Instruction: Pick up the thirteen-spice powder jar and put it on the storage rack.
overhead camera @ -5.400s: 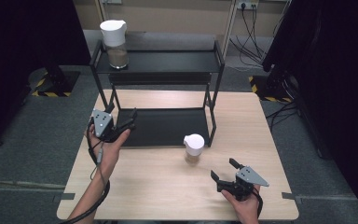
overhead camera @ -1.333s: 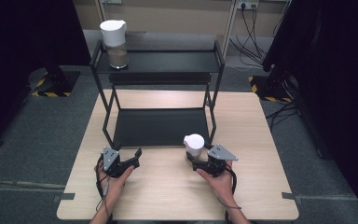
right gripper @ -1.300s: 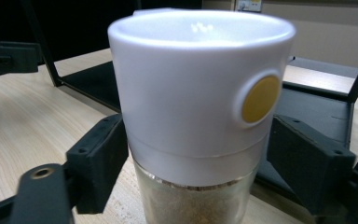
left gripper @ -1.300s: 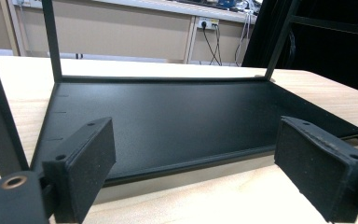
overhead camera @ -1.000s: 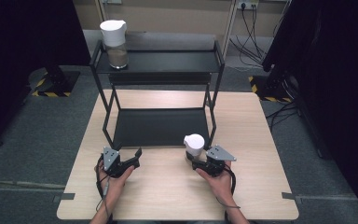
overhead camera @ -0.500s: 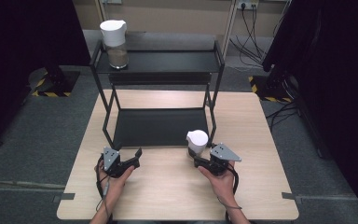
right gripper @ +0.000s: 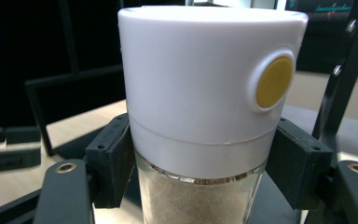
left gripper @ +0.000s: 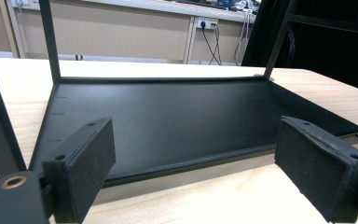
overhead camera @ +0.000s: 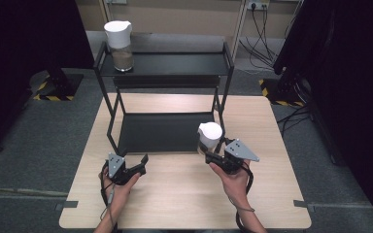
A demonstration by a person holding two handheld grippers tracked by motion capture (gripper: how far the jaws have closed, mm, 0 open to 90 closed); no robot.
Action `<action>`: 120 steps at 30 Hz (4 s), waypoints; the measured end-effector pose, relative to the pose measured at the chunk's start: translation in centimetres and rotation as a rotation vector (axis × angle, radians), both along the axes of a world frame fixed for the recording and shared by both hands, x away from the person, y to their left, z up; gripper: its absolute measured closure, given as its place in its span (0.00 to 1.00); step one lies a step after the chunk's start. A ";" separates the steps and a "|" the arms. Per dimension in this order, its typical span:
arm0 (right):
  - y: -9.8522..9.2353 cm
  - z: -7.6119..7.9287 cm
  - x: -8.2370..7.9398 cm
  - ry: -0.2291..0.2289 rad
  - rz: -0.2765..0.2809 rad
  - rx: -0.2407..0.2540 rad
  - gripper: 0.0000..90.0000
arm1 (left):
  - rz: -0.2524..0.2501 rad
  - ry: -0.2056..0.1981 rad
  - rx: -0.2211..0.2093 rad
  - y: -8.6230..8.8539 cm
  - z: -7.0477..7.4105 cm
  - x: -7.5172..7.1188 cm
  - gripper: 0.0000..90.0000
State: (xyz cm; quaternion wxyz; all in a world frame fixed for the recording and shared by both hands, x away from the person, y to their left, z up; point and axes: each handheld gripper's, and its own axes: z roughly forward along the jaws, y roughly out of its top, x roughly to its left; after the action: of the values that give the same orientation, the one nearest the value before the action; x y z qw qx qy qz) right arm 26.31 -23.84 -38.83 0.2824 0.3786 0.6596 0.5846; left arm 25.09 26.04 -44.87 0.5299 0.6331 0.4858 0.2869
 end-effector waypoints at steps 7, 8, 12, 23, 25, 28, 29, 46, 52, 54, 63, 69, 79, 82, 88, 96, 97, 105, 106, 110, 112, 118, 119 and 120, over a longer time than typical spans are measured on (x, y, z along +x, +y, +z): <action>-0.3 1.9 0.7 -0.034 -0.023 0.009 0.34 | 0.001 0.003 -0.002 0.0 0.0 0.0 0.13; -0.3 2.1 0.7 -0.037 -0.026 0.011 0.34 | 0.001 0.003 -0.002 0.0 0.0 0.0 0.13; -0.3 2.8 1.1 -0.052 -0.031 0.015 0.34 | 0.001 0.004 -0.003 0.0 0.0 0.0 0.13; 0.0 4.2 1.7 -0.073 -0.037 0.027 0.34 | 0.000 0.003 0.000 0.0 0.0 0.0 0.13; 0.0 4.4 1.8 -0.075 -0.037 0.028 0.34 | 0.000 0.003 0.000 0.0 0.0 0.0 0.13; 0.1 4.6 2.0 -0.078 -0.037 0.031 0.34 | 0.000 0.002 0.001 0.0 0.0 0.0 0.13; 0.2 4.8 2.1 -0.080 -0.037 0.031 0.34 | 0.000 0.002 0.001 -0.1 0.0 0.0 0.13; 0.3 6.9 3.0 -0.113 -0.048 0.038 0.34 | 0.000 0.002 -0.001 0.0 0.0 0.0 0.13; 0.2 7.9 3.4 -0.122 -0.050 0.039 0.34 | 0.000 0.001 0.000 -0.1 0.0 0.0 0.13; 0.2 8.2 3.5 -0.125 -0.050 0.036 0.34 | -0.001 0.002 -0.001 -0.1 0.0 0.0 0.13; 0.3 9.2 4.0 -0.141 -0.056 0.042 0.34 | 0.001 0.001 -0.005 -0.1 0.0 0.0 0.13; 0.6 10.0 4.3 -0.151 -0.060 0.044 0.34 | 0.001 0.002 -0.005 -0.1 0.0 0.0 0.13; 1.2 11.4 5.2 -0.171 -0.069 0.048 0.34 | 0.002 0.004 -0.008 0.0 0.0 0.0 0.13; 1.4 11.8 5.4 -0.180 -0.075 0.054 0.34 | 0.001 0.002 -0.006 -0.1 0.0 0.0 0.13; 1.8 12.7 6.1 -0.189 -0.085 0.067 0.34 | 0.001 0.003 -0.010 0.0 0.0 0.0 0.13; 2.3 14.2 7.2 -0.199 -0.095 0.069 0.34 | 0.002 0.004 -0.016 0.0 -0.1 0.0 0.13; 2.4 14.4 7.3 -0.199 -0.096 0.071 0.34 | 0.001 0.004 -0.014 0.0 0.0 0.0 0.13; 2.6 15.7 8.5 -0.196 -0.111 0.076 0.34 | 0.002 0.004 -0.018 0.1 -0.1 0.0 0.13; 2.6 15.9 8.7 -0.197 -0.113 0.074 0.34 | 0.002 0.004 -0.018 0.1 -0.1 0.0 0.13; 2.7 16.5 9.5 -0.188 -0.128 0.074 0.34 | 0.001 0.003 -0.018 0.1 -0.1 0.0 0.13; 2.7 16.7 9.9 -0.182 -0.133 0.076 0.34 | 0.001 0.004 -0.018 0.1 -0.1 0.0 0.13; 2.8 17.1 10.8 -0.170 -0.143 0.083 0.34 | 0.002 0.006 -0.022 0.1 -0.1 0.0 0.13; 2.8 17.1 10.9 -0.167 -0.143 0.085 0.34 | 0.002 0.006 -0.022 0.1 -0.1 0.0 0.13; 2.8 17.2 11.0 -0.165 -0.145 0.087 0.34 | 0.002 0.006 -0.022 0.1 -0.1 0.0 0.13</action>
State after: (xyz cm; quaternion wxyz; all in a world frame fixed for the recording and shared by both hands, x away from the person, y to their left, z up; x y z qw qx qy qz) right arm 37.36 -21.04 -21.66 0.3608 0.3876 0.5790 0.6199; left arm 25.11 26.16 -44.94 0.5352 0.6276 0.4911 0.2802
